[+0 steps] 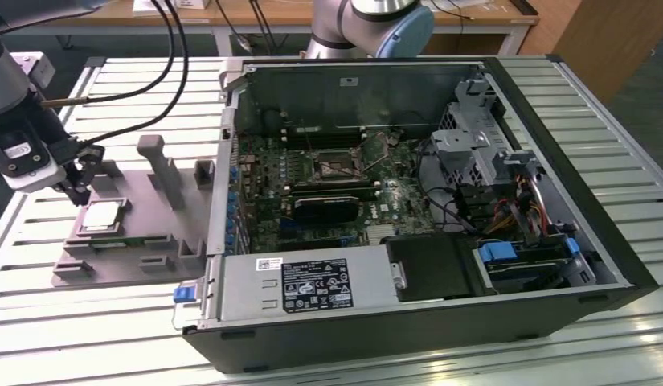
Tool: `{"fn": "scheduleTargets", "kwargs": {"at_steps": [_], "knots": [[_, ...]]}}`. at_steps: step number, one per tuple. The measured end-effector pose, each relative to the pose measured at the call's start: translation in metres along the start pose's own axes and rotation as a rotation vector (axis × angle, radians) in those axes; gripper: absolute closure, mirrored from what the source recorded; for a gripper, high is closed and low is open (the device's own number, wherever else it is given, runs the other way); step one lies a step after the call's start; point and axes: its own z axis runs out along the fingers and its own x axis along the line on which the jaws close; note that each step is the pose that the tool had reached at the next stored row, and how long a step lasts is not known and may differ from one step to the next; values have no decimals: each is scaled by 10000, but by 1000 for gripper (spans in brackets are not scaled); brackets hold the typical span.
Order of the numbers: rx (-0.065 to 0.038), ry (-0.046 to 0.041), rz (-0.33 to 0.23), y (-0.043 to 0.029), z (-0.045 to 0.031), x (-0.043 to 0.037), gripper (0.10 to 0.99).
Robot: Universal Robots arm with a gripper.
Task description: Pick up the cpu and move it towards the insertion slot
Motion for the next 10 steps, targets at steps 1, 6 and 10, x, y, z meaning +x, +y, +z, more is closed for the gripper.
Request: {"fn": "scheduleTargets", "kwargs": {"at_steps": [1,6,10], "knots": [[1,1,1,0,8,-1,984],[0,1,1,-1,52,-9,984],[0,0,3,-1,104,-25,984]]}}
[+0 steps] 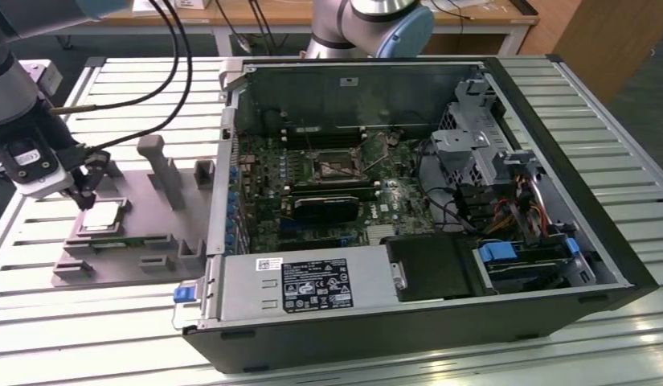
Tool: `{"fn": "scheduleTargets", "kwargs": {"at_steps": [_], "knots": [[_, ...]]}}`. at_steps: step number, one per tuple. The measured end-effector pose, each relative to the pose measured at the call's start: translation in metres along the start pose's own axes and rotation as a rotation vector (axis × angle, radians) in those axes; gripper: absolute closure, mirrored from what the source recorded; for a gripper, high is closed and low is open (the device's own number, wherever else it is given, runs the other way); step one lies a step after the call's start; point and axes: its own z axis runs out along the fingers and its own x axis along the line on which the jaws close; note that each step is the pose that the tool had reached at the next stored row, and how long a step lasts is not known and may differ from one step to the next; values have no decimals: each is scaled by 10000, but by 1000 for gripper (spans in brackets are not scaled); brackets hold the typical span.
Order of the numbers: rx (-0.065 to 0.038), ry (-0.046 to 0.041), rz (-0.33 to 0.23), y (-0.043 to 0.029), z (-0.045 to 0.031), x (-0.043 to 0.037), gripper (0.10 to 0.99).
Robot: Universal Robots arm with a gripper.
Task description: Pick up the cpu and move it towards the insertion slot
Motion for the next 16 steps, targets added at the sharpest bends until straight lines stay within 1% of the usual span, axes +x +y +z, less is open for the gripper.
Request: {"fn": "scheduleTargets", "kwargs": {"at_steps": [12,14,16], "knots": [[-1,-1,-1,-7,208,-3,984],[0,1,-1,-8,230,-3,984],[2,4,-1,-8,229,-3,984]]}}
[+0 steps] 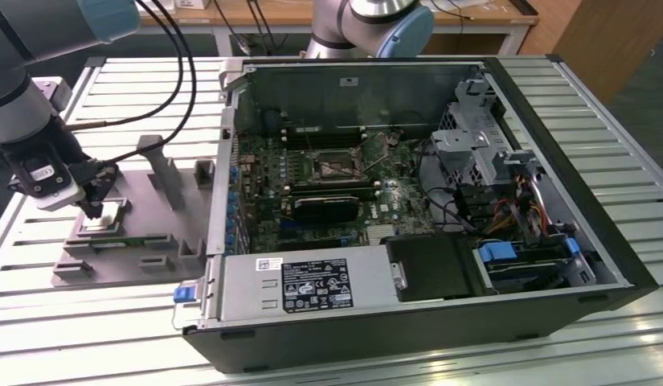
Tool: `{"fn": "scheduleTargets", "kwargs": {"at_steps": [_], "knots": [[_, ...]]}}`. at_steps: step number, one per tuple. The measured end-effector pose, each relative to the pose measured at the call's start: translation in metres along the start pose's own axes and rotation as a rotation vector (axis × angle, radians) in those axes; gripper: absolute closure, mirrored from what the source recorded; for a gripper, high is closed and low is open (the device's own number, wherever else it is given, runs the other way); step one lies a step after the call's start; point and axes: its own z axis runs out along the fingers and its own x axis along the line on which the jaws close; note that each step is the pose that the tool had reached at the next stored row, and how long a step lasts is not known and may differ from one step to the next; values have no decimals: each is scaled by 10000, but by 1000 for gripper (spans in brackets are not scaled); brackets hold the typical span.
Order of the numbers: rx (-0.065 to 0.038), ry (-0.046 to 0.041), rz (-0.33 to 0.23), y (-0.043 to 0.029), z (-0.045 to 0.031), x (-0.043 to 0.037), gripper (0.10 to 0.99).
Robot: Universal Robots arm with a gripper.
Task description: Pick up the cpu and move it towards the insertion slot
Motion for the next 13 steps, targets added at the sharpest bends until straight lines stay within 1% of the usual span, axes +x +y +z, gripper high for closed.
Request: {"fn": "scheduleTargets", "kwargs": {"at_steps": [8,11,12,13], "knots": [[-2,-3,0,0,5,0,973],[-2,-3,0,0,6,0,796],[-2,-3,0,0,7,0,796],[-1,-2,0,0,7,0,737]]}}
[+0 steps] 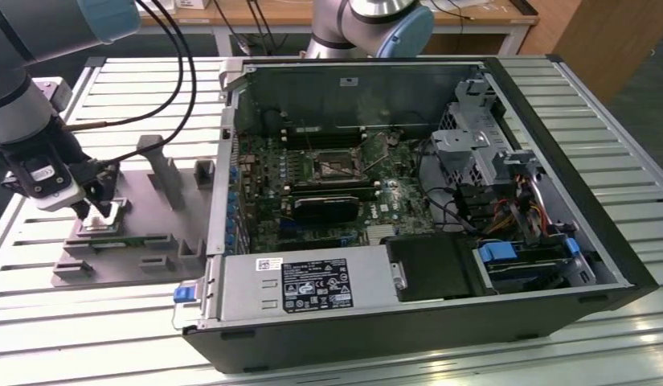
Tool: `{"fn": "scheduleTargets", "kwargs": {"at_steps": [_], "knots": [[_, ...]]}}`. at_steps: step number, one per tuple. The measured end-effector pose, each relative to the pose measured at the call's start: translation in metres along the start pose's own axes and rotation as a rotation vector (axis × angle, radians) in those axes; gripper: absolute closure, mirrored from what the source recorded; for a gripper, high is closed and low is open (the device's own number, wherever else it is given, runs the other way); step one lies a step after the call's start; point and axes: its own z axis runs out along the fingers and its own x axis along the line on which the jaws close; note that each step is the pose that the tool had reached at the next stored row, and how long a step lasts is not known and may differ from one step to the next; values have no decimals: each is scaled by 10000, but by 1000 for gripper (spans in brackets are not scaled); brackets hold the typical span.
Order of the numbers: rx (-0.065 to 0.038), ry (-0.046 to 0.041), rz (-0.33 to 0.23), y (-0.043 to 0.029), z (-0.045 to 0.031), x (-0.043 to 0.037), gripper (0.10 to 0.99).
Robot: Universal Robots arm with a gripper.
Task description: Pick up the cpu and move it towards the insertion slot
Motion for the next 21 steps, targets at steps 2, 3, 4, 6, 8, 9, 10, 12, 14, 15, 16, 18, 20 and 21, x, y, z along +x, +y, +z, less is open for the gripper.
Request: {"fn": "scheduleTargets", "kwargs": {"at_steps": [2,3,4,6,8,9,10,12,14,15,16,18,20,21], "knots": [[0,-1,0,0,1,0,620],[0,-1,0,0,1,0,620],[0,-1,0,0,2,0,561],[0,-1,0,0,3,0,506],[0,-1,0,0,4,0,439],[0,0,0,0,4,0,439],[0,0,0,0,5,0,439],[-2,-4,2,0,21,0,439],[-1,-2,18,1,41,0,439],[0,-2,25,1,50,0,439],[-1,-3,32,3,58,0,439],[0,-3,48,11,93,1,439],[1,-2,50,25,104,1,439],[0,-3,50,32,109,0,439]]}}
